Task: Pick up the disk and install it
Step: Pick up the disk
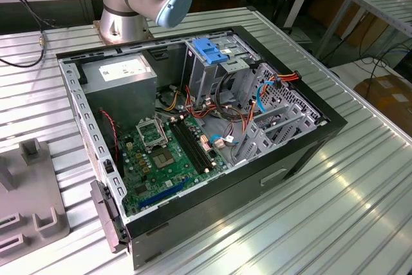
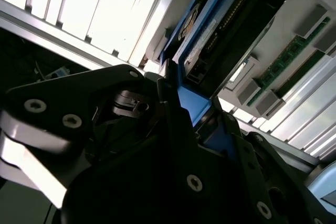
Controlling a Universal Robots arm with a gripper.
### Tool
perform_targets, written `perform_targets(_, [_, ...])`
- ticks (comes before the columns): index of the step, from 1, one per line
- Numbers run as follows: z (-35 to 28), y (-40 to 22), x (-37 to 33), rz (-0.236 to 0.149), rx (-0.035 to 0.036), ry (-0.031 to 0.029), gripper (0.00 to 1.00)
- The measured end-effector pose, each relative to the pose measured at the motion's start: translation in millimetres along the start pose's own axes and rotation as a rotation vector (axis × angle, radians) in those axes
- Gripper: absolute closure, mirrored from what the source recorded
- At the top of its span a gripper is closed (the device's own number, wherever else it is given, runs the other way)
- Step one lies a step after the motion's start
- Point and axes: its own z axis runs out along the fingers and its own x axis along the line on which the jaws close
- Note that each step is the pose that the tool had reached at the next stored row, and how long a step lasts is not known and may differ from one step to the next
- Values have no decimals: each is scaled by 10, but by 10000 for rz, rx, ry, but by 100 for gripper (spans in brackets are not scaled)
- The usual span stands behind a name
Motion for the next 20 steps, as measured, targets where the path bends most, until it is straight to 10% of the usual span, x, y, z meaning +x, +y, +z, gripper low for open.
perform_targets(20, [-255, -2, 4, -1, 0, 0, 63])
